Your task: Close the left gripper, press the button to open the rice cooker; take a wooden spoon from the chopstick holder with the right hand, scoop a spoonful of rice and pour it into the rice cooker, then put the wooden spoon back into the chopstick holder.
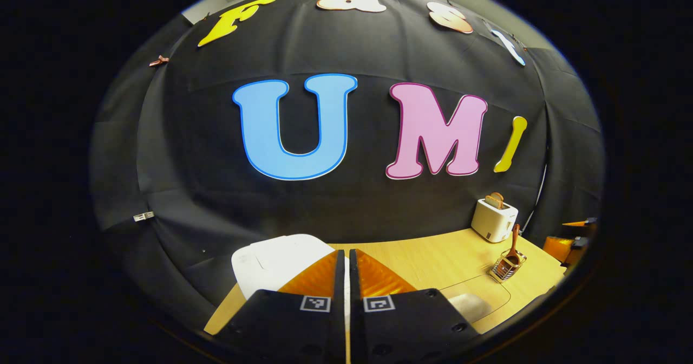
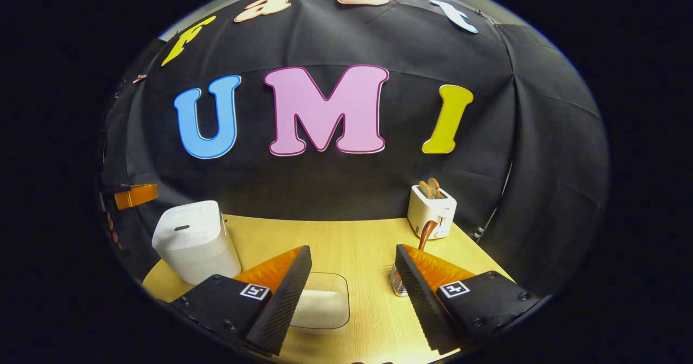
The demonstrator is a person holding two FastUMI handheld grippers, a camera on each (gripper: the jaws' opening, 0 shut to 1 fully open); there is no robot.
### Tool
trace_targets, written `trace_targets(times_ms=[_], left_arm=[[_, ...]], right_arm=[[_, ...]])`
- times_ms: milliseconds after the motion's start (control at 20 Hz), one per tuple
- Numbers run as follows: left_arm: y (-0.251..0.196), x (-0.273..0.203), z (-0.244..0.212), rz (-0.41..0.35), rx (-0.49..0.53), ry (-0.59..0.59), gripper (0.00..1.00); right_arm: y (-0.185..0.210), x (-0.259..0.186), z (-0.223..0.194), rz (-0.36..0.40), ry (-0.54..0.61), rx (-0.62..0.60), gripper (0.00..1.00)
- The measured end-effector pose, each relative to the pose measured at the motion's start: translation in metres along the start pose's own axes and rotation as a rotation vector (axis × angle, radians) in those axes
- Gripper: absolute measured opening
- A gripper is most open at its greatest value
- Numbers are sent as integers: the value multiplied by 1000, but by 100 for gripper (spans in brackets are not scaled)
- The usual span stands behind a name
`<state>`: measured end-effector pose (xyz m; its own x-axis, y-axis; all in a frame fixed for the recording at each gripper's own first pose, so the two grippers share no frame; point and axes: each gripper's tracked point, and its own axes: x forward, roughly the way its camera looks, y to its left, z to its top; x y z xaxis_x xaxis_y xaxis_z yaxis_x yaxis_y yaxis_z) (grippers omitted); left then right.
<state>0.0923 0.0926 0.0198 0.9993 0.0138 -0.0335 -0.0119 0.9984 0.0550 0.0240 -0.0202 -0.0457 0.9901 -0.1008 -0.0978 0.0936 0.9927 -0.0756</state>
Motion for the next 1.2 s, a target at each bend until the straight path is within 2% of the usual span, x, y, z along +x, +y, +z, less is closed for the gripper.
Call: trace_targets(times_ms=[150,400,700,900,1200], left_arm=[[13,25,-13,-18,-7,53,5],[45,76,-68,12,-48,205,5],[54,92,-119,-9,-109,350,5],[53,91,-122,-13,-87,338,6],[53,89,-127,10,-59,374,6]], right_arm=[[-7,-4,-5,-37,18,-6,97],[-15,-14,-11,-96,46,10,97],[-18,-25,-24,-155,84,9,97],[-14,-29,-25,-193,78,6,97],[3,-36,-28,-165,86,-29,98]])
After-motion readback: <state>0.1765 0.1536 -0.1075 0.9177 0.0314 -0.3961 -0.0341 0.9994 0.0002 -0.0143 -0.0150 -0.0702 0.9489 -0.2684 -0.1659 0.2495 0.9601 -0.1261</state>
